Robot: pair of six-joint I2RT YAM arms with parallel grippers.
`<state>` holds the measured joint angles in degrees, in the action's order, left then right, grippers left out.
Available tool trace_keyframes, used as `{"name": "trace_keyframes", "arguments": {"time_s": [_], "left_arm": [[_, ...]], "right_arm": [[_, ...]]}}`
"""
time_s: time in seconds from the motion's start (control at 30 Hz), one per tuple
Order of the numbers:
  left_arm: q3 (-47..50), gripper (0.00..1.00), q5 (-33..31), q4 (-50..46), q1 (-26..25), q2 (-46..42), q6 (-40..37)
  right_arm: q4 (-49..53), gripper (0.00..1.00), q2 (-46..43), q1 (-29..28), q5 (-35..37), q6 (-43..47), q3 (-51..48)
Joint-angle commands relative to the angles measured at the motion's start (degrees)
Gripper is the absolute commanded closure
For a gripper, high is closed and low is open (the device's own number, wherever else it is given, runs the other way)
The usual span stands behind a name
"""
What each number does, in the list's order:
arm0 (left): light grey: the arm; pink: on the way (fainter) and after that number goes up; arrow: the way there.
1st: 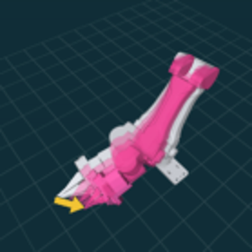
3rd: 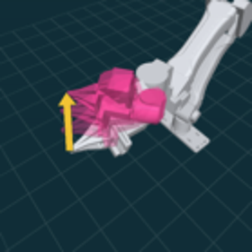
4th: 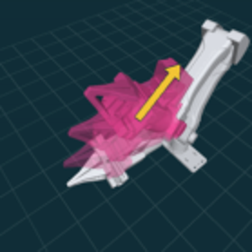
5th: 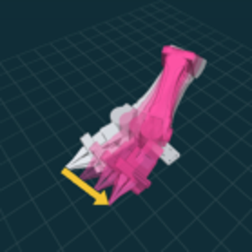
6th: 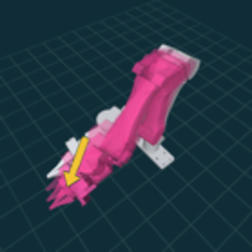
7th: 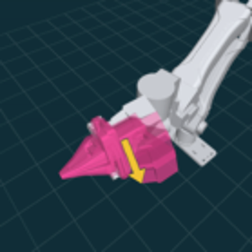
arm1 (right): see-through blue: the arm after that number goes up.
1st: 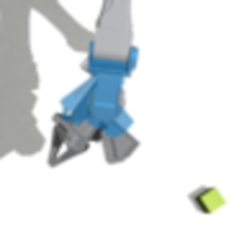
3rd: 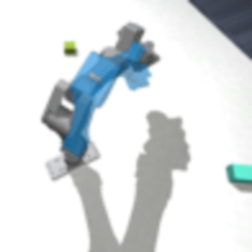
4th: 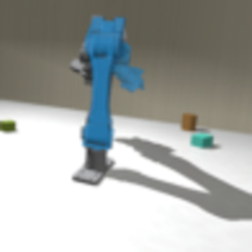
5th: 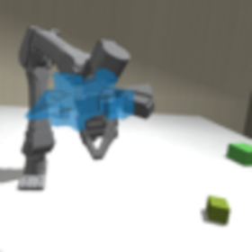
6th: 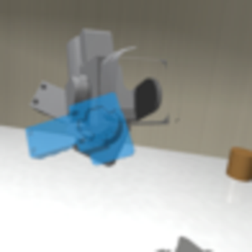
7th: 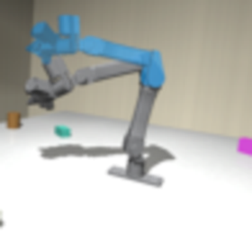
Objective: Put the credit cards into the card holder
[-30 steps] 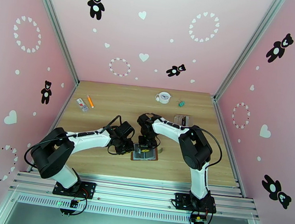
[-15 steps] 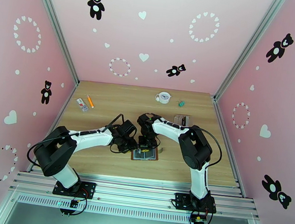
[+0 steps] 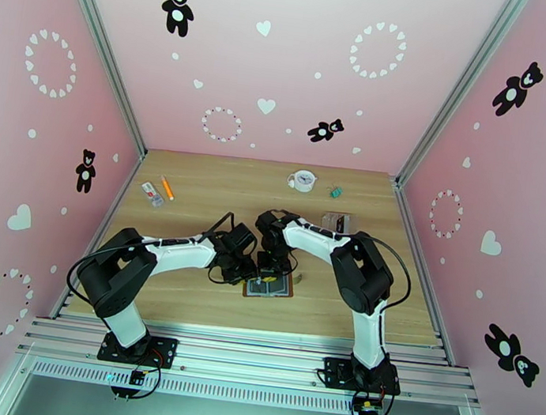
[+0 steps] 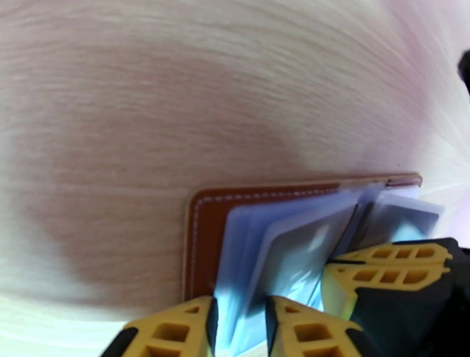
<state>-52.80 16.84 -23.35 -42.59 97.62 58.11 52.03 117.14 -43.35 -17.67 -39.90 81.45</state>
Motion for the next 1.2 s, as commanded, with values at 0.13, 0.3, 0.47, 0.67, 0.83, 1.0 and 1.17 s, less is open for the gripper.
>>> {"name": "trace_keyframes", "arguments": {"time_s": [0.13, 0.3, 0.47, 0.67, 0.83, 1.0, 1.17], "left_arm": [[-1.08, 0.72, 1.51, 1.88, -0.65, 1.01, -0.71], [-1.62, 0.73, 2.19, 2.11, -0.74, 0.49, -1.06], [-1.92, 0.76, 2.06, 1.46, -0.83, -0.21, -1.66], [-1.13, 0.77, 2.03, 1.41, -0.87, -0.87, -1.72], [-0.92, 0.77, 2.26, 1.95, -0.91, -1.36, -1.77], [-0.82, 0.77, 3.28, 3.52, -1.00, -2.22, -1.72], [-0.47, 0.76, 3.82, 5.06, -1.25, -2.97, -1.33]], "right_arm": [[-0.36, 0.98, -0.16, 0.46, 0.14, 0.26, -2.24], [-0.81, 0.98, -0.33, 0.46, -0.13, -0.20, -2.44], [-1.38, 0.98, -0.36, 0.48, -0.58, -0.84, -2.91], [-1.58, 0.98, -0.59, 0.46, -1.03, -1.22, -3.01], [-2.37, 0.98, -1.76, 0.43, -1.28, -1.67, -3.16], [-1.28, 0.89, -4.25, 0.63, 0.89, -1.41, -1.77], [-0.95, 0.86, -5.25, 1.03, 0.21, -2.17, -0.44]]}}
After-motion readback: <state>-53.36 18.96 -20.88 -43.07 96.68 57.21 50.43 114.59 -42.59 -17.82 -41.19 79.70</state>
